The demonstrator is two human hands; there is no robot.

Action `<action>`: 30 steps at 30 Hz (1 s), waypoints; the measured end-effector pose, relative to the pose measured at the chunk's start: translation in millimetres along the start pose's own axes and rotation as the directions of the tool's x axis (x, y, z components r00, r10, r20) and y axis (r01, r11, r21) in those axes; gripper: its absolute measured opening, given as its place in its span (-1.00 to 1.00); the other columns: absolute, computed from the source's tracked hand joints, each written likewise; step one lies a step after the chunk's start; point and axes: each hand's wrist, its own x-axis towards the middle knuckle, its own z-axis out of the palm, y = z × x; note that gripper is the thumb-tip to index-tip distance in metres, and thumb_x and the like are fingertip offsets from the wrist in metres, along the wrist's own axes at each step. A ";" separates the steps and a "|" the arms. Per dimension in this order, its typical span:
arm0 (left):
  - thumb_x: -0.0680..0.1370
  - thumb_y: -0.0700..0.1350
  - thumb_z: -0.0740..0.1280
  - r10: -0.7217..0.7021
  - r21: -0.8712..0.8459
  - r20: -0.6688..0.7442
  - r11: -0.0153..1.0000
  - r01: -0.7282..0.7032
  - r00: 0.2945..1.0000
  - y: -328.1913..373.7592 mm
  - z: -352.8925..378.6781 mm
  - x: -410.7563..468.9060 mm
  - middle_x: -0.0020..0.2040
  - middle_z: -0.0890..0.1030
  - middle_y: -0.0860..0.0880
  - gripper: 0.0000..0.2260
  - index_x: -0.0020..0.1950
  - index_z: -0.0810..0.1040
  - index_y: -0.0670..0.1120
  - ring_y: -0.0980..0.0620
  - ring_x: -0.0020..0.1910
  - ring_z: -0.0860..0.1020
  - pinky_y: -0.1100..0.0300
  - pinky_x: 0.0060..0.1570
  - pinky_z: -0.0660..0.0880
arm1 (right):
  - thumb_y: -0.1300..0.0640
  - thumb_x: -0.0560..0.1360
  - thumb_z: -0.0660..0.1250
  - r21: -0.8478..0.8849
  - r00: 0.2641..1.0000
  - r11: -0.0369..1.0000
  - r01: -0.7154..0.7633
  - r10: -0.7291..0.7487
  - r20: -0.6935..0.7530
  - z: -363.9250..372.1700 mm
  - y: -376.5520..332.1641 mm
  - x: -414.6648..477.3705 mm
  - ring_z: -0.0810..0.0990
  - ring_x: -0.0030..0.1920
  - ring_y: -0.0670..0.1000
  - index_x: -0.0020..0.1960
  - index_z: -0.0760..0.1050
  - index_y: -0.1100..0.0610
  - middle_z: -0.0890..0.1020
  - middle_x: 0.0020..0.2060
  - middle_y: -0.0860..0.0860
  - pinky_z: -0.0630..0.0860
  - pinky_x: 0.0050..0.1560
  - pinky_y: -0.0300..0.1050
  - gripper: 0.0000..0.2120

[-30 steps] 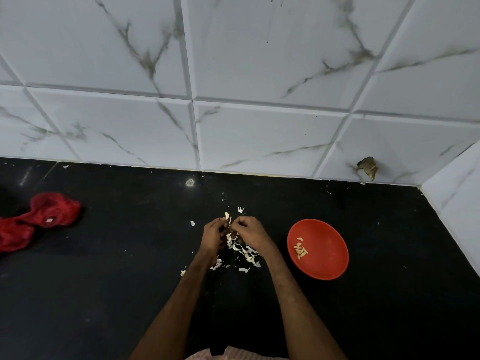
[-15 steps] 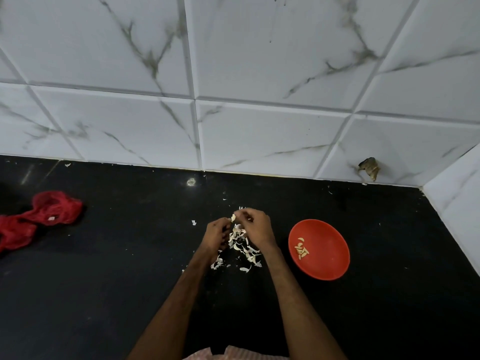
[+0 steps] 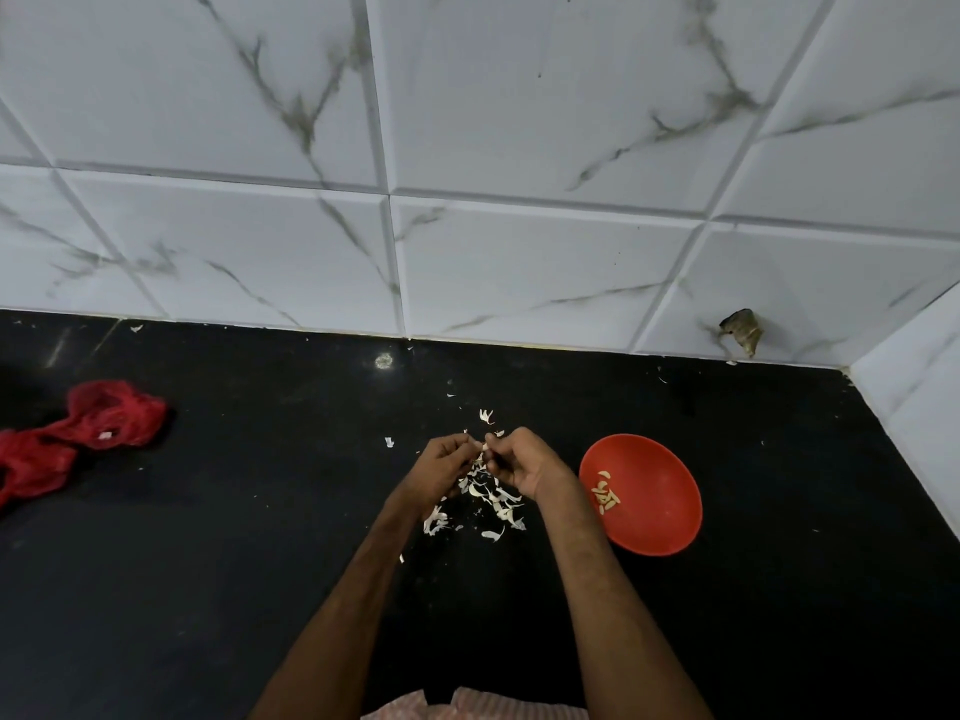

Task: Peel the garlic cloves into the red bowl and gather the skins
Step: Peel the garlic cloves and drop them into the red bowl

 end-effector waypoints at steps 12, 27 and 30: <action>0.66 -0.13 0.19 -0.091 -0.344 -0.118 0.938 0.045 0.989 0.2 -4.7 -0.2 -0.48 0.23 0.07 -0.70 -0.25 0.51 -0.11 0.17 -0.53 0.16 0.29 -0.54 0.08 | 0.36 0.57 0.35 -0.310 0.870 0.813 0.492 -0.442 0.221 12.2 4.9 1.9 0.55 -0.41 -0.08 -0.18 0.51 0.23 0.60 -0.33 0.08 0.51 -0.41 -0.23 -0.84; 0.66 -0.16 0.21 -0.084 -0.337 -0.132 0.941 0.035 0.988 15.4 -3.6 -1.3 -0.48 0.24 0.07 -0.66 -0.32 0.34 -0.04 0.17 -0.53 0.18 0.27 -0.53 0.05 | 0.16 0.64 0.24 -0.760 0.674 0.317 0.568 -0.709 0.208 18.0 11.1 5.2 0.54 -0.31 -0.05 -0.12 0.52 0.16 0.59 -0.27 0.04 0.50 -0.23 -0.04 -0.82; 0.67 -0.14 0.20 -0.071 -0.358 -0.117 0.933 0.025 0.991 14.1 -4.5 -0.8 -0.47 0.24 0.06 -0.66 -0.31 0.34 -0.04 0.17 -0.53 0.19 0.29 -0.55 0.07 | 0.08 0.64 0.21 -0.706 0.723 0.446 0.551 -0.677 0.137 19.8 13.6 7.2 0.43 -0.40 -0.01 -0.27 0.45 0.19 0.52 -0.41 0.04 0.42 -0.30 0.03 -0.66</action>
